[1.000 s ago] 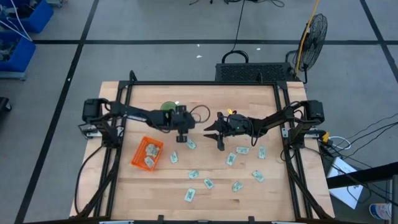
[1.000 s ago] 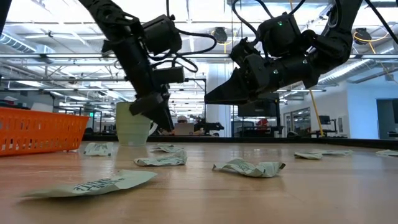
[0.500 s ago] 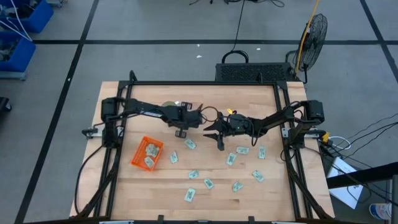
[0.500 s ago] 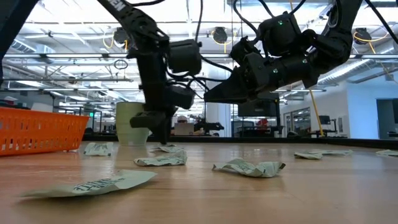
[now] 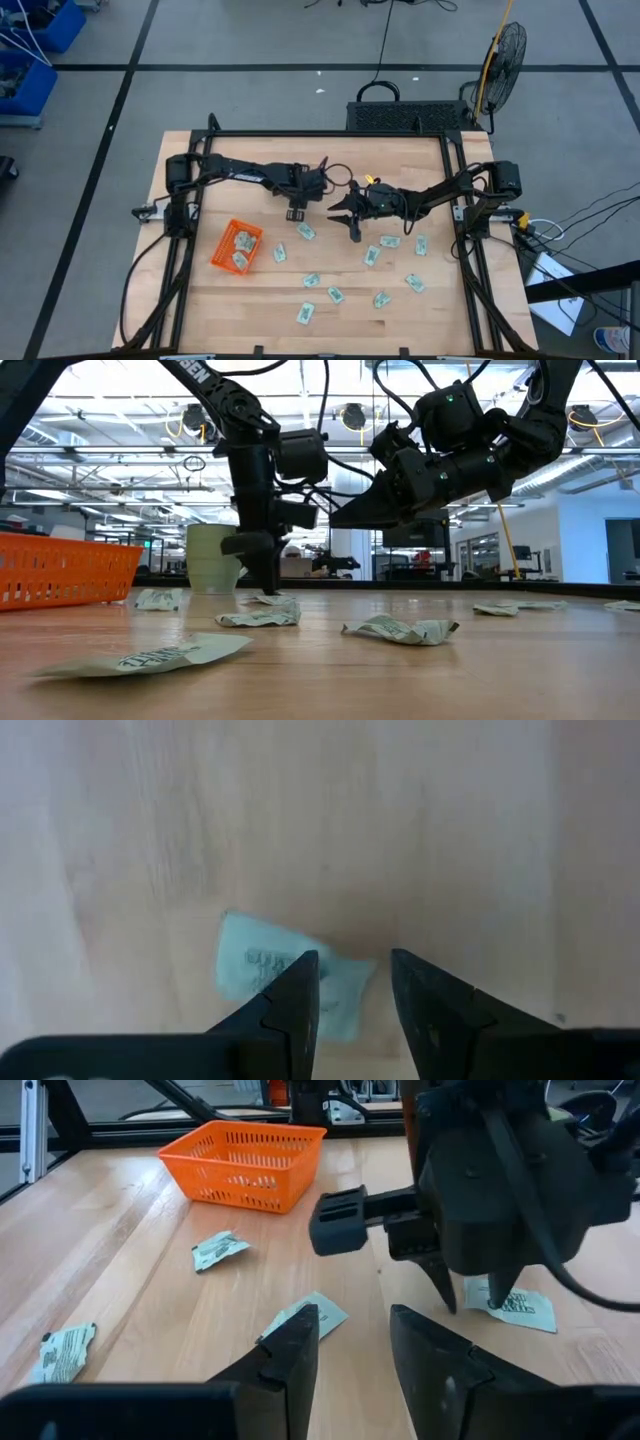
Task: Pick and place Stevia / Truvia into bins
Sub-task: Put the stevia packet into the orange bin
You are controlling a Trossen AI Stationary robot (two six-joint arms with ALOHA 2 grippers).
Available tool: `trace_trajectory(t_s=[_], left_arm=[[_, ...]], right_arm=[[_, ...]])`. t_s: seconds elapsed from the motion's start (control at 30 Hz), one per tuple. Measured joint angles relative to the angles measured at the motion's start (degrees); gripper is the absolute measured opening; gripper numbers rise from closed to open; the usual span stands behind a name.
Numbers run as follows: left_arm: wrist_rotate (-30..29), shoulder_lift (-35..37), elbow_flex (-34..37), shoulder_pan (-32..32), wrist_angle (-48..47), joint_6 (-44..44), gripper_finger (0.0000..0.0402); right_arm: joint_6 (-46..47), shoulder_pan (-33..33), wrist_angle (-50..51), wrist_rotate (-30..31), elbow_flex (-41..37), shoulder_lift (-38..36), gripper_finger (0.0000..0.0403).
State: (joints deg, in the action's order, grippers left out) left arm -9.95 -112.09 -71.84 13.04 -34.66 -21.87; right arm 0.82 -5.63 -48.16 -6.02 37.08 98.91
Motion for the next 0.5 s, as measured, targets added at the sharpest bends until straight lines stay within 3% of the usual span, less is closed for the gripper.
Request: trace_trajectory(t_s=[0.13, 0.33, 0.5], left_arm=[[-1.2, 0.1, 0.0, 0.0, 0.1, -0.1, 0.0133], [3.4, -0.4, 0.0, 1.3, -0.2, 3.5, 0.0130], [5.6, -1.9, -0.1, 2.5, -0.2, 4.3, 0.0085]], right_arm=[[0.0, 0.0, 0.1, 0.0, 0.0, 0.0, 0.0121], [0.0, 0.0, 0.1, 0.0, 0.0, 0.0, 0.0121], [0.0, 0.0, 0.1, 0.0, 0.0, 0.0, 0.0121]])
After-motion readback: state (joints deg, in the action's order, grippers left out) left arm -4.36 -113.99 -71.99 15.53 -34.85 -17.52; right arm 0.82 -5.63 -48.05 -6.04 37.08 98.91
